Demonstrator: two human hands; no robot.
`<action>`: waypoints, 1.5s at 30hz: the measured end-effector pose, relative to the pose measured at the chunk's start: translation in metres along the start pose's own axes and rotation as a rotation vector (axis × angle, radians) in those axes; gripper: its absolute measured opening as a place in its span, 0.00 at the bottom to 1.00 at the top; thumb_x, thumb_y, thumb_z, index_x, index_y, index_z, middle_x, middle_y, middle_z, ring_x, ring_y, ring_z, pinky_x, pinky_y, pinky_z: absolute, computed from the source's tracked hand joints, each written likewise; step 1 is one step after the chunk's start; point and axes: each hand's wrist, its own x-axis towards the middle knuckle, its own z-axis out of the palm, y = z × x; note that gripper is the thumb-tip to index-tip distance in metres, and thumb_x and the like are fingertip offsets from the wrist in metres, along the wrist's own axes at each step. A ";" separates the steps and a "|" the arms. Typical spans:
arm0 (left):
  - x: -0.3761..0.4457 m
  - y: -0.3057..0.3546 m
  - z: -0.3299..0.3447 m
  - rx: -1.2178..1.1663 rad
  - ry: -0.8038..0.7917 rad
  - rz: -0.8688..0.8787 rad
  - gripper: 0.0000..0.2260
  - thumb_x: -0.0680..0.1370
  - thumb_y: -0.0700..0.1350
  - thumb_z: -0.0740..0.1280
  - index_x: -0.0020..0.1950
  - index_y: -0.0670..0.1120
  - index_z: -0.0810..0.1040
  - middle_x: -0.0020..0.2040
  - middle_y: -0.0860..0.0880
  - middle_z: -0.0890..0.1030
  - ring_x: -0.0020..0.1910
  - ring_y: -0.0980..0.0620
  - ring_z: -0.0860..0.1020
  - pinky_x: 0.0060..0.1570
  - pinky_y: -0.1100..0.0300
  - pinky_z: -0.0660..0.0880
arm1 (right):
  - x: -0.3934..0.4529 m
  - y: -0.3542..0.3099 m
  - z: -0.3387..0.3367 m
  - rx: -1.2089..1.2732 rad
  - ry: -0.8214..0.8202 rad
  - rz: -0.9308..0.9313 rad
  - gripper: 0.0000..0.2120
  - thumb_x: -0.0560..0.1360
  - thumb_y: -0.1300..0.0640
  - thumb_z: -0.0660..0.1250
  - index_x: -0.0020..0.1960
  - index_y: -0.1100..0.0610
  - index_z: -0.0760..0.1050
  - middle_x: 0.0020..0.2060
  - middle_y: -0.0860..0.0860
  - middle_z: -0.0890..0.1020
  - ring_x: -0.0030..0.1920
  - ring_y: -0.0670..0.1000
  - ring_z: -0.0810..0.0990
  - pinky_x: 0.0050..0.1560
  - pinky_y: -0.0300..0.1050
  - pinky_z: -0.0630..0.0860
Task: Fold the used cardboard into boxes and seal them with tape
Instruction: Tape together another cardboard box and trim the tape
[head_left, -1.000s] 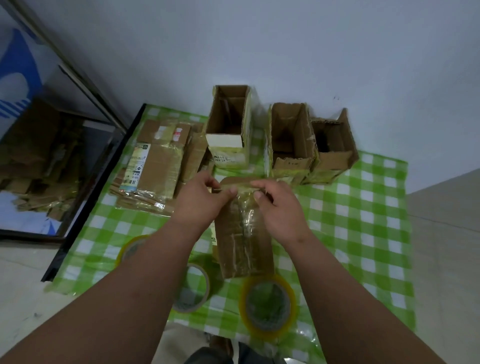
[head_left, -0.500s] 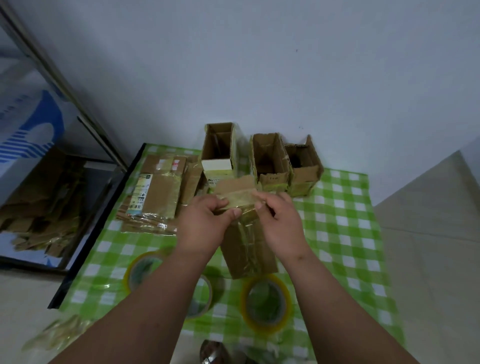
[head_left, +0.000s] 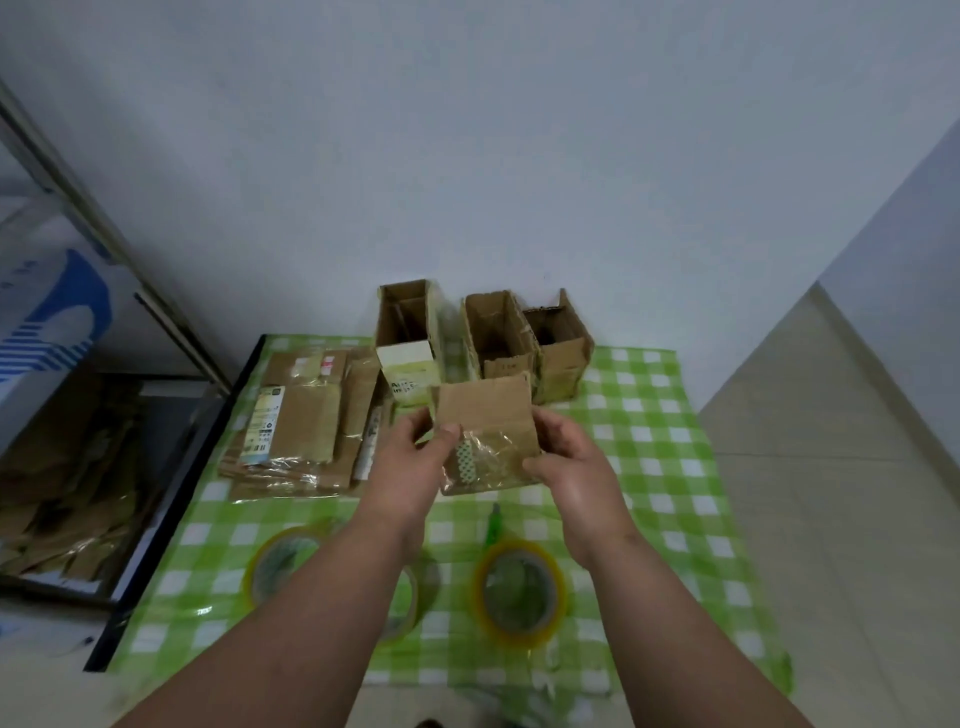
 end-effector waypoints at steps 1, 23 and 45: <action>0.001 -0.002 0.001 -0.041 -0.025 -0.032 0.07 0.80 0.44 0.67 0.58 0.49 0.79 0.54 0.50 0.84 0.54 0.51 0.80 0.62 0.50 0.74 | -0.001 0.002 -0.003 -0.011 0.011 -0.009 0.26 0.72 0.72 0.63 0.65 0.51 0.76 0.58 0.47 0.82 0.59 0.49 0.80 0.60 0.50 0.77; 0.042 0.000 0.183 0.542 -0.313 0.160 0.23 0.78 0.40 0.67 0.71 0.58 0.74 0.62 0.52 0.77 0.52 0.54 0.78 0.53 0.57 0.78 | 0.063 0.016 -0.159 -0.114 0.337 -0.077 0.19 0.74 0.67 0.68 0.53 0.44 0.74 0.52 0.46 0.83 0.54 0.48 0.81 0.55 0.47 0.77; 0.155 -0.025 0.164 0.012 0.578 -0.163 0.31 0.79 0.44 0.67 0.78 0.58 0.58 0.68 0.54 0.70 0.58 0.50 0.75 0.60 0.49 0.75 | 0.220 0.032 -0.149 -0.270 -0.098 0.125 0.31 0.75 0.62 0.71 0.73 0.47 0.63 0.59 0.45 0.77 0.54 0.44 0.77 0.53 0.38 0.72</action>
